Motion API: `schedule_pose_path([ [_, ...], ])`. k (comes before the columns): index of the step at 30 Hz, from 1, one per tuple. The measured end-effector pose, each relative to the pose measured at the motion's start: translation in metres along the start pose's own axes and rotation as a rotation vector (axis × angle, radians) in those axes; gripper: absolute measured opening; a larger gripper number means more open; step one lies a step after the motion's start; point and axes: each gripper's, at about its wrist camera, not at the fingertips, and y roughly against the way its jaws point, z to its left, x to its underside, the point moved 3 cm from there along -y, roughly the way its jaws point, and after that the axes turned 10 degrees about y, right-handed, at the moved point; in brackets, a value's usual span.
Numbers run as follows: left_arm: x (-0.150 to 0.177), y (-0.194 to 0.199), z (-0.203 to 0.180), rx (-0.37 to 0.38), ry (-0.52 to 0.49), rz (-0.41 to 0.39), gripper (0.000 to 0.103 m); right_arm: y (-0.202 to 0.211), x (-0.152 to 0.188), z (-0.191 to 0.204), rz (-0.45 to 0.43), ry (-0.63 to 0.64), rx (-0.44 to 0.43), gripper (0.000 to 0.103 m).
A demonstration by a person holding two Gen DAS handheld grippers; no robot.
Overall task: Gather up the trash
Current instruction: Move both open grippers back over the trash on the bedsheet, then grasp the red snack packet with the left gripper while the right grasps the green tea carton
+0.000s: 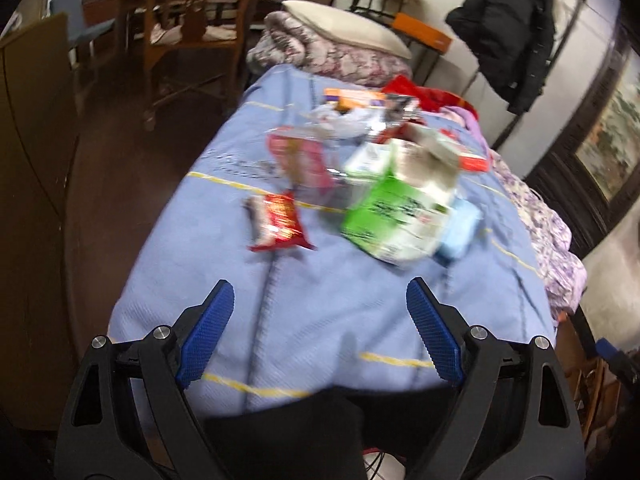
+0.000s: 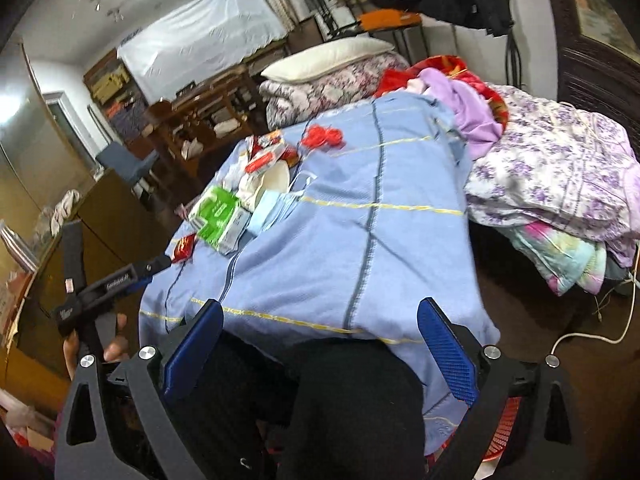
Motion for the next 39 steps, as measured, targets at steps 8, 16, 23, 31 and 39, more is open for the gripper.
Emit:
schedule_pose_path([
  [8,-0.02,-0.028,0.023,-0.044,-0.002,0.015,0.084,-0.038,-0.01,0.02,0.069,0.041,-0.009,0.096],
  [16,-0.035,-0.046,0.016,-0.04,-0.058,-0.002,0.066,-0.064,-0.025,0.045,0.097,0.087,-0.044,0.096],
  [23,-0.037,-0.039,0.021,-0.01,-0.046,-0.023,0.04,-0.085,-0.045,0.074,0.063,0.138,-0.099,0.094],
  [31,-0.037,-0.016,0.032,0.023,-0.024,-0.041,0.039,-0.135,-0.062,0.106,0.111,0.144,-0.206,0.078],
  [39,-0.039,-0.02,0.036,0.021,-0.019,-0.042,0.039,-0.177,-0.071,0.113,0.163,0.084,-0.25,0.073],
])
